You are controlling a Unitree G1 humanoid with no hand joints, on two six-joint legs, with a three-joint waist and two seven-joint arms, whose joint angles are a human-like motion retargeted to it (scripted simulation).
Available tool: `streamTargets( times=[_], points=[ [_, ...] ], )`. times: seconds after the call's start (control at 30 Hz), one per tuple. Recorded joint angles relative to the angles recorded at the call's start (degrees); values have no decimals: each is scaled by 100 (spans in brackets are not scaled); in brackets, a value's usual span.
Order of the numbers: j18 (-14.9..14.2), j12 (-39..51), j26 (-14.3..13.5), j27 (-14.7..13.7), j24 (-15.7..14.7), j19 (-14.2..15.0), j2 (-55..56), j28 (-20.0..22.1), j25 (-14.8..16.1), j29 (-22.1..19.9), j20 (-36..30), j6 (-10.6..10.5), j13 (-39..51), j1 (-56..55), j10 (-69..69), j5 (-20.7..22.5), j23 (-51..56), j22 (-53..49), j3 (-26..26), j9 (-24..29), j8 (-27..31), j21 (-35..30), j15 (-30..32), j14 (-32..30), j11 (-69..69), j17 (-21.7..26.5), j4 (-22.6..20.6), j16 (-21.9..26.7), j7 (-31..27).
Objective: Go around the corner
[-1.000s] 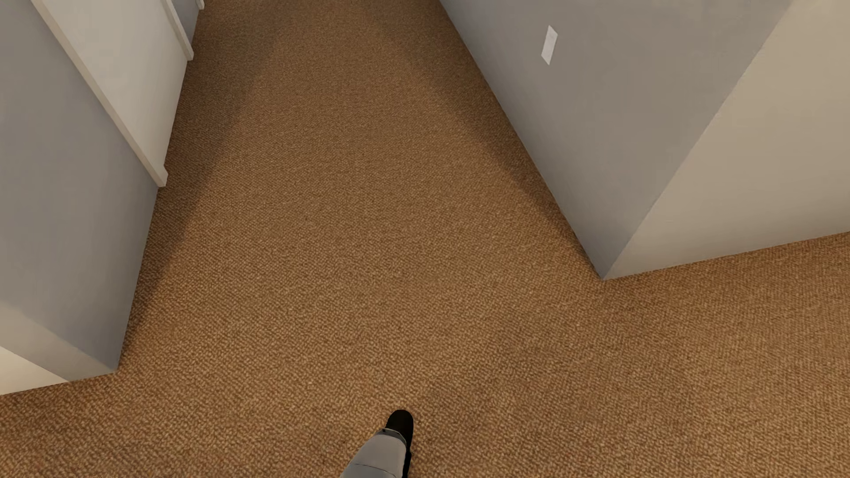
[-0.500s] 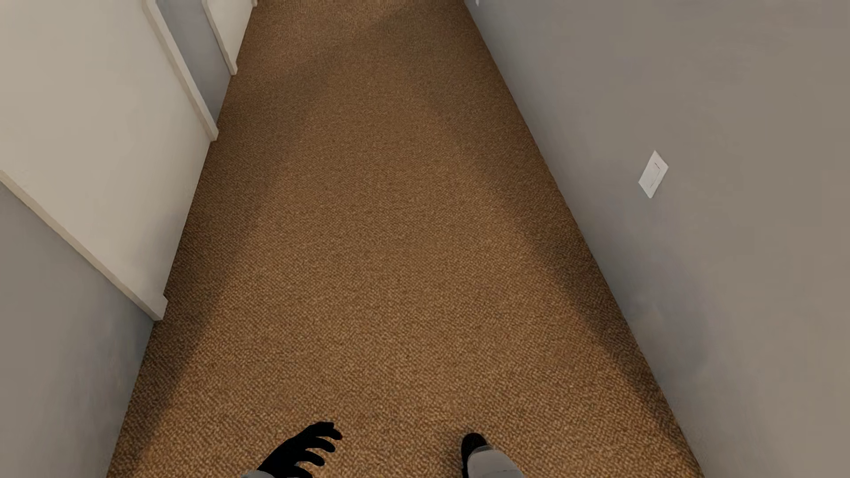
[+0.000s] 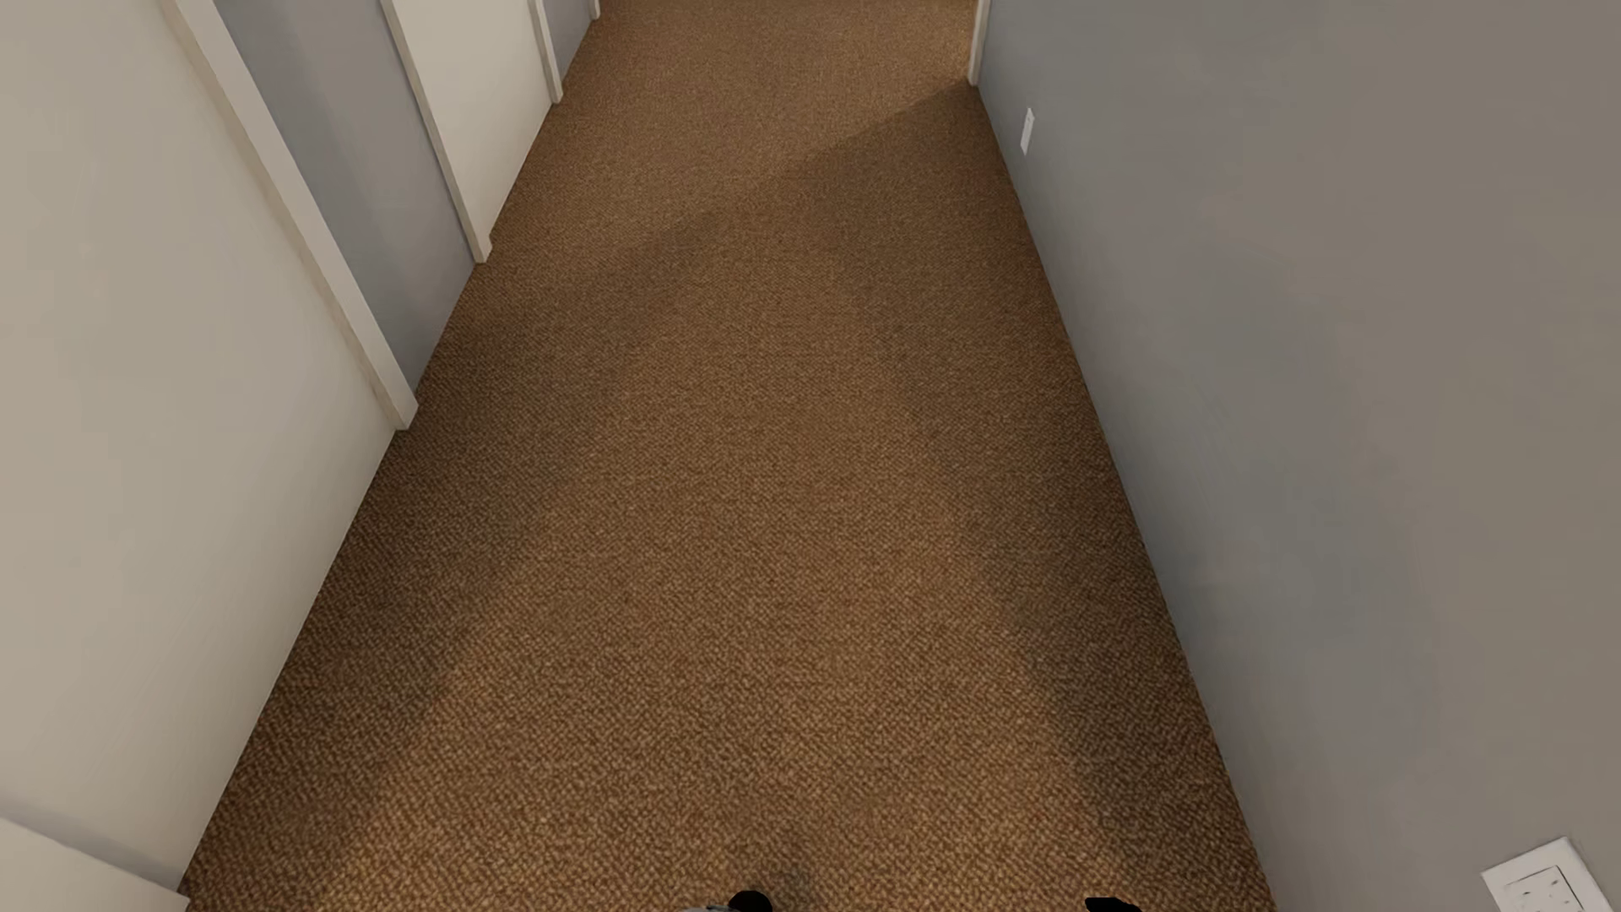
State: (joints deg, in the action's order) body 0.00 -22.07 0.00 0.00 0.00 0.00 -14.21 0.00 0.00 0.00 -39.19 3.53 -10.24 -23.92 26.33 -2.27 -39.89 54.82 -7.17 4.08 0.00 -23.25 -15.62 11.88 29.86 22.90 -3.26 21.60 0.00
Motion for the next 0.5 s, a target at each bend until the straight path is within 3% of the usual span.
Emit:
streamTargets(
  times=[0.03,0.07,0.13,0.17,0.2,0.27,0.3,0.37,0.47,0.5],
  points=[
    [0,-67,0,0,0,0,31,0,0,0,43,46,64,-255,74,-218,125,241,-246,-174,0,153,-42,989,211,15,127,-67,0],
    [0,-134,0,0,0,0,-170,0,0,0,84,44,62,-476,45,-313,150,382,-393,-150,0,348,131,695,317,-33,187,-122,0],
    [0,-228,0,0,0,0,-134,0,0,0,48,298,-84,-847,626,-743,7,567,-360,-272,0,563,1221,-2171,1208,-170,-134,-190,0],
    [0,-202,0,0,0,0,54,0,0,0,-130,426,-244,-841,1233,-887,-247,618,-88,-231,0,534,2113,-2667,2181,-261,-495,-179,0],
    [0,-57,0,0,0,0,574,0,0,0,-42,506,-324,-545,1453,-956,-484,655,57,-157,0,489,2598,-2571,3289,-335,-658,-178,0],
    [0,338,0,0,0,0,1803,0,0,0,147,462,-302,541,1151,-883,-922,447,394,108,0,-39,1211,-2102,5138,-352,-983,-188,0],
    [0,547,0,0,0,0,2322,0,0,0,271,339,-433,1153,849,-740,-1090,345,722,79,0,-192,596,-1653,5304,-355,-1003,-192,0],
    [0,786,0,0,0,0,3057,0,0,0,597,59,-768,2344,246,-491,-1137,-588,1501,175,0,-329,128,-862,4411,-278,-794,-12,0],
    [0,1463,0,0,0,0,3583,0,0,0,1142,-106,-1175,3480,-227,-496,-1191,-1412,2169,56,0,-378,144,299,1029,-206,-499,116,0],
    [0,1709,0,0,0,0,3637,0,0,0,1362,-72,-1243,3626,-246,-529,-1311,-1586,2300,-68,0,-341,1216,582,96,-241,-510,146,0]
  ],
)
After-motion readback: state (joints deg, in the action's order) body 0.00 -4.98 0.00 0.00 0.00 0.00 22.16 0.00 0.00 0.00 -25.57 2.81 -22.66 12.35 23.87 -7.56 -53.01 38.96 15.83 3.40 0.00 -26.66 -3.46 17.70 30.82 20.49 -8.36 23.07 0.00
